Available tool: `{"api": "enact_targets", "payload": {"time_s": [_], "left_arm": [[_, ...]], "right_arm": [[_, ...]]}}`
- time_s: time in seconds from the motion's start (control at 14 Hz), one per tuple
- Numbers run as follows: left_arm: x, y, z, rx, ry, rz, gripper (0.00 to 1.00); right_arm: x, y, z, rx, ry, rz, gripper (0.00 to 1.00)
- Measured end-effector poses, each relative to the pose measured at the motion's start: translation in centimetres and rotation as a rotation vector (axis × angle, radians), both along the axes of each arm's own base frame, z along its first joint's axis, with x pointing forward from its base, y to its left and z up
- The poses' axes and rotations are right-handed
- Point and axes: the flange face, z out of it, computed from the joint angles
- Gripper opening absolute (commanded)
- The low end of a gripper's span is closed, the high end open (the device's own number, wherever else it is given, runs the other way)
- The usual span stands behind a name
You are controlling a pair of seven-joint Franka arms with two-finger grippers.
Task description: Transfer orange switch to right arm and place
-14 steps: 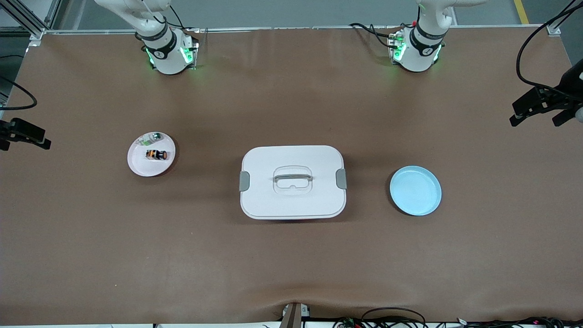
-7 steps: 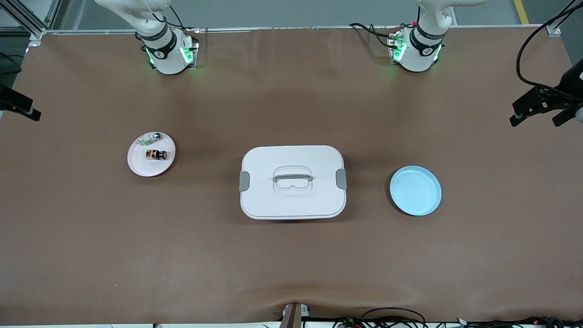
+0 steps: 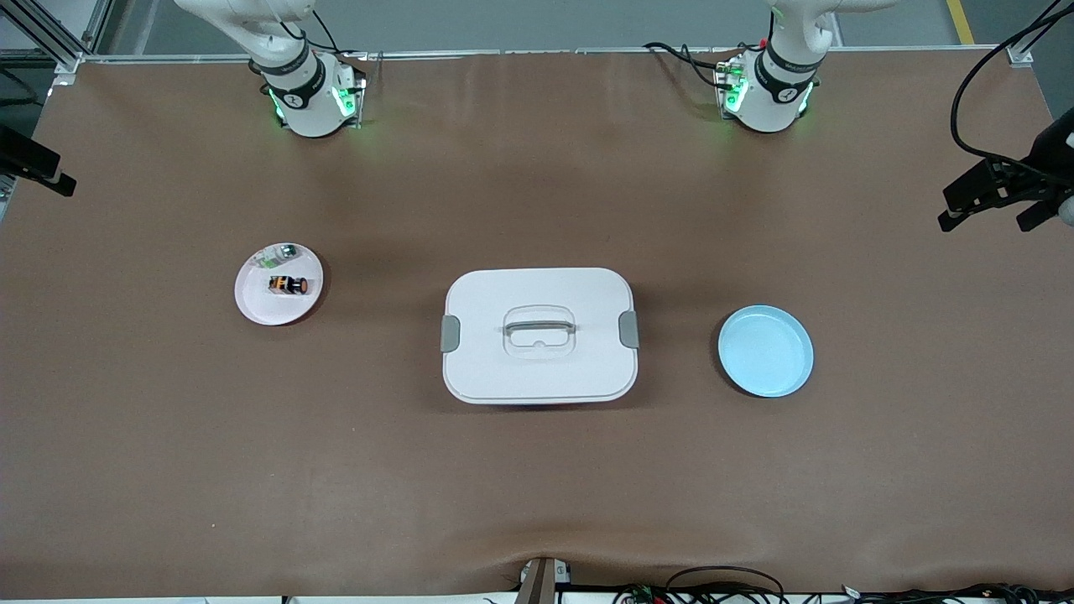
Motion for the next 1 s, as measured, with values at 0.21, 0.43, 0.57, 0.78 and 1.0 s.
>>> {"api": "enact_targets", "payload": {"time_s": [0.21, 0.43, 0.57, 0.78, 1.0], "left_arm": [[-0.4, -0.1, -0.4, 0.0, 0.042, -0.002, 1.0], [-0.3, -0.1, -0.7, 0.001, 0.051, -0.002, 1.0], [-0.2, -0.1, -0.9, 0.001, 0.054, -0.002, 1.0], [-0.2, -0.1, -0.8, 0.001, 0.053, -0.003, 1.0], [-0.2, -0.1, -0.8, 0.001, 0.052, -0.003, 1.0]], "right_arm": [[-0.4, 1.4, 0.3, -0.002, -0.008, 0.025, 1.0], [0.0, 3.0, 0.2, -0.004, -0.029, 0.049, 1.0], [0.1, 2.9, 0.2, -0.005, -0.037, 0.048, 1.0], [0.1, 1.5, 0.1, -0.005, -0.037, 0.022, 1.0], [0.0, 0.9, 0.0, -0.005, -0.037, 0.012, 1.0]]}}
